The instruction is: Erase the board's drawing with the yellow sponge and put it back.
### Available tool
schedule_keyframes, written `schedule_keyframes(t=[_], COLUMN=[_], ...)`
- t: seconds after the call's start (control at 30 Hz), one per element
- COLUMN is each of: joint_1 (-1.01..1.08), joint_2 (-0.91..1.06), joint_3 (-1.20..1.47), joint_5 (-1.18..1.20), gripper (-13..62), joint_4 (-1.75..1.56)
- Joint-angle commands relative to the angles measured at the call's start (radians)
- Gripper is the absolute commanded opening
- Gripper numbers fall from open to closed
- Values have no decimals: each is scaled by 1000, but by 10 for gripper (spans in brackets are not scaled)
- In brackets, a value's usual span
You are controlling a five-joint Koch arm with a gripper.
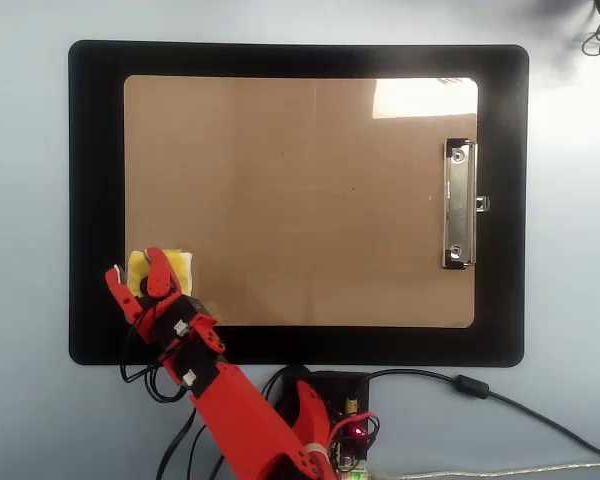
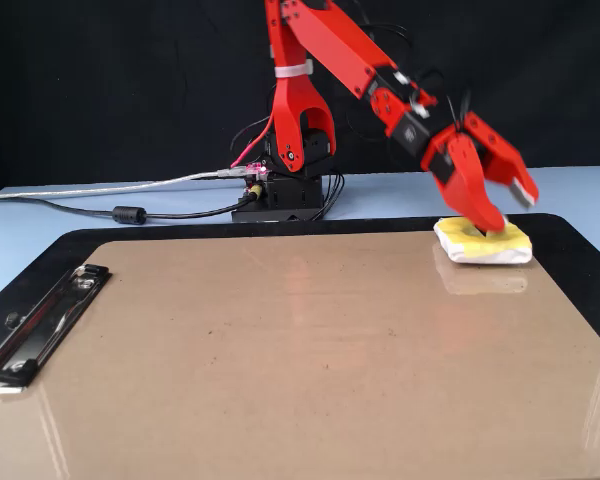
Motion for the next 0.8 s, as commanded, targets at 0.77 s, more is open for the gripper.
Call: schedule_keyframes(t=[0.77], joint_1=[719], joint_2=[586], joint_3=[120], joint_5=[476], gripper=[333], joint_4=[1545])
